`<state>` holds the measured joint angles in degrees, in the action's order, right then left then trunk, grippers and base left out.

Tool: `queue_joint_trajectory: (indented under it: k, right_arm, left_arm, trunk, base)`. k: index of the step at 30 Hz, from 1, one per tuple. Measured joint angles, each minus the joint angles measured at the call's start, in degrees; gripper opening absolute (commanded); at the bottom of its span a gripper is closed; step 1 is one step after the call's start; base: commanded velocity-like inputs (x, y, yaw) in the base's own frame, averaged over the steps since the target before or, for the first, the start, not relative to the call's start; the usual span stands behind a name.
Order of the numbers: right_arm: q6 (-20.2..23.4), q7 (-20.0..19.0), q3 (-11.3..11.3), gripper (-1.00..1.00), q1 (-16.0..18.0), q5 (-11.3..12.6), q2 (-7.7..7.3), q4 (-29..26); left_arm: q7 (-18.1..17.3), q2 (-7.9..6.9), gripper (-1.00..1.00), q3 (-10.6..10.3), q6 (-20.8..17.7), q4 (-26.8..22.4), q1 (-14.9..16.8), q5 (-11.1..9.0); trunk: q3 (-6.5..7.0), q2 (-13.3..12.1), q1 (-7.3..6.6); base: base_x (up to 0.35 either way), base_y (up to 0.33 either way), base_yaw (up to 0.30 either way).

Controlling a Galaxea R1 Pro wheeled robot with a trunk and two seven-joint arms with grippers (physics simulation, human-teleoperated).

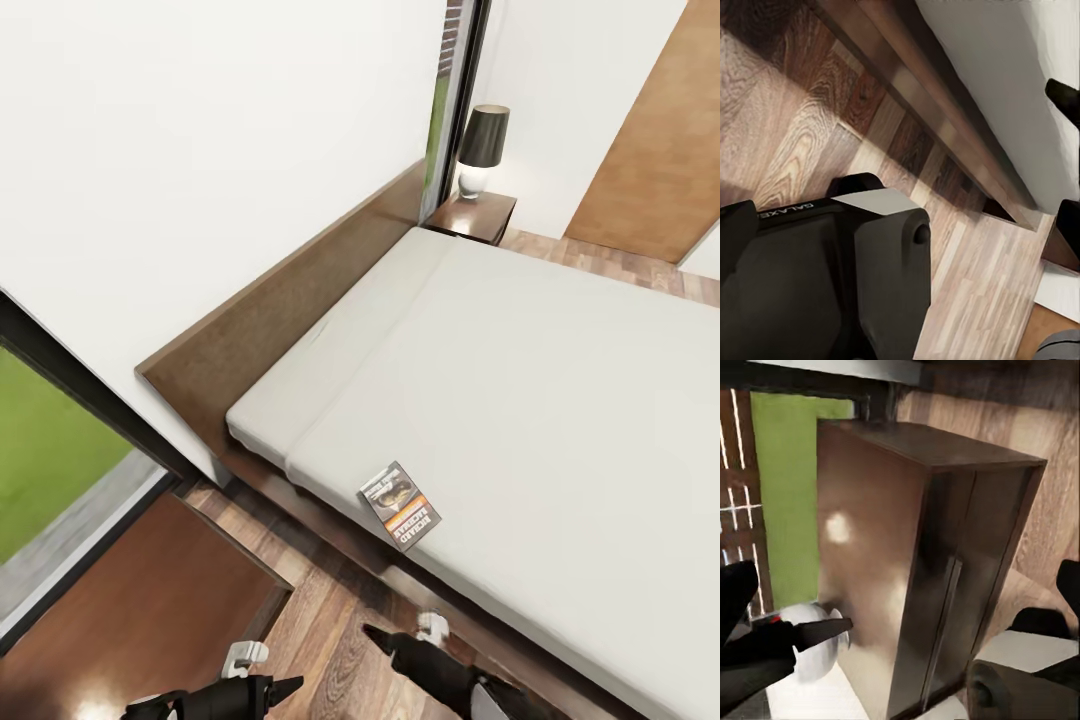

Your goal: In the bedroom, move the book from the bed onto either nightstand, and place the two sandals side by side next to the bed.

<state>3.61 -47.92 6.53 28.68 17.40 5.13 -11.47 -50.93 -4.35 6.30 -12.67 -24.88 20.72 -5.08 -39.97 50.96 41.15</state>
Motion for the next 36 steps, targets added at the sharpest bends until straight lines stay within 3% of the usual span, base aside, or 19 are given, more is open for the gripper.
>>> queue_joint_trajectory:
  k: [3,5,7,16,29,32,33,34,36]
  right_arm:
    - [0.3,-0.1,-0.3,1.0,0.0,6.5,0.39,-4.1]
    - [0.5,-0.1,-0.2,1.0,0.0,9.7,0.56,-6.6]
    - [0.6,-0.2,-0.2,1.0,0.0,11.3,0.66,-8.9]
    - [0.0,0.0,-0.6,1.0,-0.1,12.7,1.91,-11.4]
    - [0.5,-0.1,-0.8,1.0,0.0,13.6,2.46,-6.9]
    - [0.1,0.0,-0.8,1.0,0.0,17.6,2.4,-6.7]
    - [0.1,0.0,-0.8,1.0,0.0,19.8,2.39,-6.6]
    - [0.0,0.1,-0.7,1.0,0.0,26.2,2.43,-6.4]
    - [0.0,0.1,-0.8,1.0,0.0,28.5,2.45,-6.2]
  left_arm:
    - [0.0,0.02,1.0,0.0,0.0,0.0,0.0,0.0]
    - [0.0,0.03,1.0,0.0,0.1,-0.1,0.0,0.0]
    - [0.0,0.03,1.0,-0.1,0.1,-0.1,0.0,0.0]
    - [0.0,0.12,1.0,-0.1,0.1,-0.1,0.0,0.0]
    - [0.0,0.12,1.0,-0.1,0.1,-0.1,0.0,0.0]
    - [0.0,0.12,1.0,-0.1,0.1,-0.1,0.0,0.0]
    - [-0.1,0.12,1.0,-0.1,0.1,-0.1,0.0,0.0]
    - [0.0,0.12,1.0,-0.1,0.1,-0.1,0.0,0.0]
    - [0.0,0.12,1.0,-0.2,0.1,-0.1,0.0,0.0]
  trunk:
    - [-0.01,0.0,0.0]
    - [-0.01,0.0,0.0]
    - [-0.01,0.0,0.0]
    - [-0.01,0.0,0.0]
    - [-0.01,0.0,0.0]
    - [-0.01,0.0,0.0]
    - [-0.01,0.0,0.0]
    - [-0.01,0.0,0.0]
    - [-0.01,0.0,0.0]
  base:
    - [0.0,0.0,0.0]
    - [0.0,0.0,0.0]
    - [0.0,0.0,0.0]
    - [0.0,0.0,0.0]
    - [0.0,0.0,0.0]
    - [0.0,0.0,0.0]
    - [0.0,0.0,0.0]
    - [0.0,0.0,0.0]
    - [0.0,0.0,0.0]
